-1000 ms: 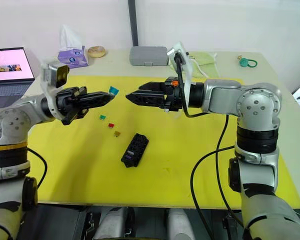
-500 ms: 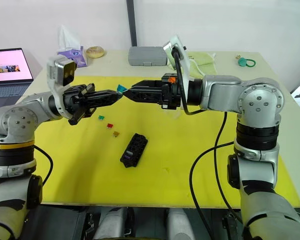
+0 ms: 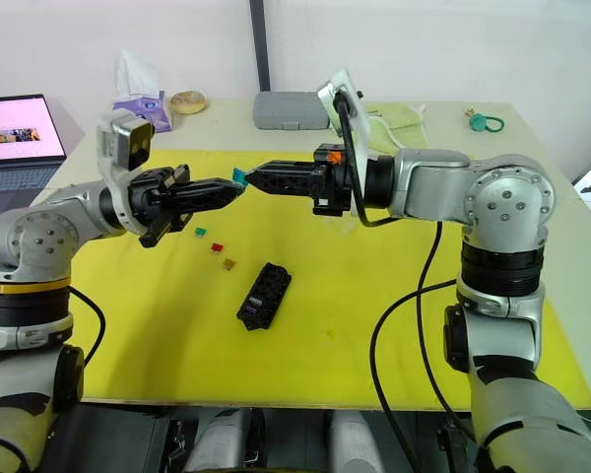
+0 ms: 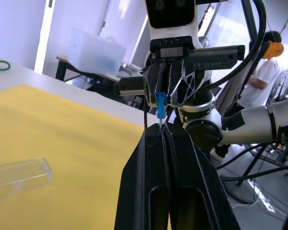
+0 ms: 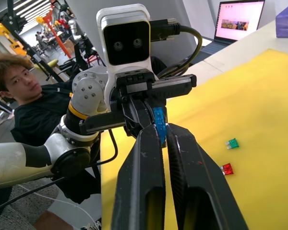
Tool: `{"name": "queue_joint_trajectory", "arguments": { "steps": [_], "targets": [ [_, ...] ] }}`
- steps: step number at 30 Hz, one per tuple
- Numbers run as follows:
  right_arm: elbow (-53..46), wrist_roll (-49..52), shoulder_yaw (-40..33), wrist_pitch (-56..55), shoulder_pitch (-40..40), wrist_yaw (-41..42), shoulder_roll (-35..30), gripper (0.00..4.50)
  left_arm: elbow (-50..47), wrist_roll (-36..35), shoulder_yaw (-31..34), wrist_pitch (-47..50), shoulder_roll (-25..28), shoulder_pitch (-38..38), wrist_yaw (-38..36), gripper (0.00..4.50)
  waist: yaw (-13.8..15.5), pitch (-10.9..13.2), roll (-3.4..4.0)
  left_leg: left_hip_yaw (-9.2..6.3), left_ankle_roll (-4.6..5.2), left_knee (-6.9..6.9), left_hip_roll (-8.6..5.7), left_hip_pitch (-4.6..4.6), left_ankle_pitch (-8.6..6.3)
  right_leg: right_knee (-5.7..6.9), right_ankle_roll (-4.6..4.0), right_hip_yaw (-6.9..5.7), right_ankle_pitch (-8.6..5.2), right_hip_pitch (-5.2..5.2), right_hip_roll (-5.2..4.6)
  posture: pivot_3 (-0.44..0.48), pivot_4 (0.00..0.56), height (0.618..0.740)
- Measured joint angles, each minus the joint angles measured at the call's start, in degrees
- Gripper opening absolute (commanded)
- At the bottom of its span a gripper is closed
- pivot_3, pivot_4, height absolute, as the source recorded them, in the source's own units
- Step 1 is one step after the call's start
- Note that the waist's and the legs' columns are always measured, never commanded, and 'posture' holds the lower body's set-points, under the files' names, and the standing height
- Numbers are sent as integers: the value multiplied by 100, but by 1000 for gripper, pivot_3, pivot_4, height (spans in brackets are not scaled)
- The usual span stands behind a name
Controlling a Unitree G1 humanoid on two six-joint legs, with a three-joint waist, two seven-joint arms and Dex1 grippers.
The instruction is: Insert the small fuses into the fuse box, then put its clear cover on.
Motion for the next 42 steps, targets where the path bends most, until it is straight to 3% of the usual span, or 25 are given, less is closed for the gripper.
{"name": "queue_joint_trajectory", "arguments": {
  "steps": [11, 14, 19, 20, 21, 22, 24, 29, 35, 38, 42],
  "targets": [
    [-1, 75, 0, 0, 16, -135, -4, 111, 3, 1, -28, -23, 3, 0, 74, 0, 0, 0, 0, 0, 0, 0, 0, 0, 0, -1, 0, 0, 0, 0, 0, 0, 150, 737],
    [-14, 76, 3, -1, 17, -137, -3, 0, 25, 10, -54, -30, 14, 0, 78, 904, 1, 0, 0, 0, 0, 0, 0, 0, 0, -1, 0, 0, 0, 0, 0, 0, 150, 737],
    [-64, 67, 9, -21, 26, -115, -4, 0, 77, 12, -98, -5, 158, 0, 25, 3517, -3, 0, 0, -1, 0, -1, 0, -1, 0, -2, 0, 0, 0, 0, 0, 0, 150, 737],
    [-65, 67, 9, -27, 33, -109, -4, 0, 77, 13, -99, -1, 186, 0, 12, 3773, -3, 0, 0, -1, 0, -1, 0, -1, 0, -2, 0, 0, 0, 0, 1, 0, 150, 737],
    [-68, 61, 10, -42, 58, -95, -5, 0, 77, 14, -99, -1, 239, 0, -13, 4321, -1, 0, 0, -1, 0, -1, 0, -1, 0, -2, 0, 0, 0, 0, 0, 0, 150, 737],
    [-71, 47, 12, -54, 88, -84, -6, 0, 76, 21, -100, -4, 275, 0, -29, 4479, 0, 0, 0, 0, 0, -1, 0, -1, 0, -2, 0, 0, 0, 0, 0, 0, 150, 737],
    [-193, -133, 85, -173, 177, 44, -73, 0, 63, 143, -168, -89, 444, 19, -104, 4479, 2, 0, 0, 0, 0, -2, 0, -2, 0, -4, 0, 0, 0, -2, 0, 0, 150, 737],
    [-1219, -1555, 817, -1280, 1120, 1197, -892, 0, -29, 1288, -897, -1034, 1574, 730, -853, 4479, 5, 1, 1, 6, 0, -14, -3, -3, 0, -13, -1, 1, -2, -7, 5, 0, 150, 737],
    [-1681, -2666, 1454, -2350, 1864, 1894, -893, 0, -266, 1494, -887, -1380, 2322, 1142, -1430, 4479, -7, 2, 1, 8, 0, -11, -1, -5, 0, -13, -1, 3, -2, -8, 4, 0, 150, 737],
    [-1803, -2991, 1577, -2624, 2238, 2009, -892, 0, -457, 1623, -445, -1938, 2402, 1952, -1367, 4479, 2, 2, 0, 6, 1, -14, 5, -3, -1, -14, -2, 3, -3, -8, 2, 0, 150, 737],
    [-1839, -3378, 1884, -2819, 2503, 2060, -823, 0, -523, 1794, -309, -2399, 2385, 2540, -1334, 4479, 31, 2, 0, 7, 0, -8, 3, -4, -1, -10, -3, 1, -3, -7, 0, 0, 150, 737]
  ]
}}
